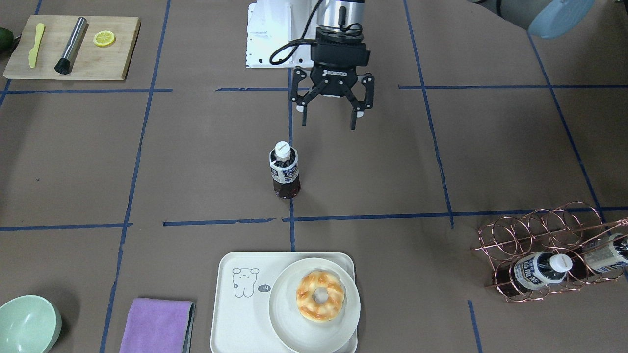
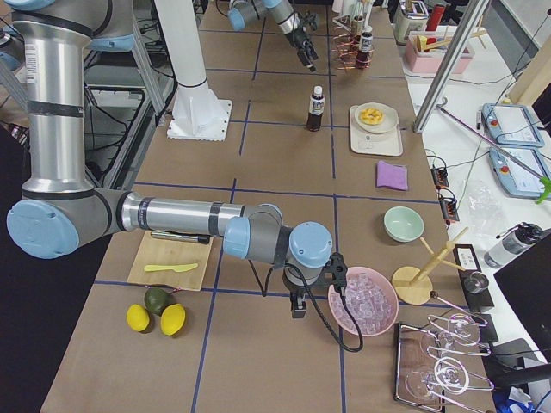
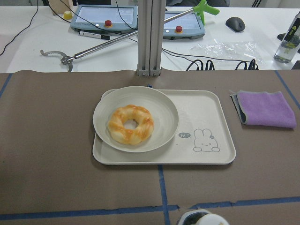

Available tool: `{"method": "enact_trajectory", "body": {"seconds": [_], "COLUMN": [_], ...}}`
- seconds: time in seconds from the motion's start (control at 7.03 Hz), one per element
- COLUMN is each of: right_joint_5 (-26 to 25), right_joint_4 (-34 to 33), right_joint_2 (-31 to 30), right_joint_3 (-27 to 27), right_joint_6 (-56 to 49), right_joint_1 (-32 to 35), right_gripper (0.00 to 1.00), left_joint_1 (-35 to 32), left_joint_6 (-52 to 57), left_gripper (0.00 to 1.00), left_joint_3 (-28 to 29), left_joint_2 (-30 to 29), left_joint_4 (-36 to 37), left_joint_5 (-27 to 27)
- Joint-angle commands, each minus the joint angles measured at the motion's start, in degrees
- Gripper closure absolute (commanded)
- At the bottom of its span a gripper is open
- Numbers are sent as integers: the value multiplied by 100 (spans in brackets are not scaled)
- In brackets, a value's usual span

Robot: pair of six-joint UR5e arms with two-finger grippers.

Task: Place tea on tray
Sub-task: 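Set the tea bottle down in front of the tray and release it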

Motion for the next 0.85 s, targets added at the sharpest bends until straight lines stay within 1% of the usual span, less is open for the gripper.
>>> {"method": "enact_trajectory", "body": {"seconds": [0.0, 0.14, 0.28, 0.43, 0.57, 0.71], "right_joint_5": [-1, -1, -1, 7, 25, 34], "right_joint_4": [47, 47, 47, 47, 55, 203], "right_joint_2": [-2, -2, -2, -2, 6, 7], "right_joint_3": [-9, -9, -9, 0, 17, 17], "right_joint_6": [6, 15, 15, 15, 67, 128], "right_joint_1": [1, 1, 1, 1, -7, -16], "right_gripper": [0, 0, 0, 0, 0, 0], "left_joint_1": [-926, -1478, -2058, -2595, -3244, -3703], "left_joint_6": [817, 1657, 2536, 3467, 4320, 5199], "left_gripper": [0, 0, 0, 0, 0, 0], "left_joint_3": [-332, -428, -455, -542, -465, -316], "left_joint_2": [710, 947, 1227, 1839, 2219, 2745], "left_joint_4": [607, 1325, 1785, 1824, 1825, 1755], "left_joint_5": [-1667, -2327, -2934, -3209, -3525, -3885]}}
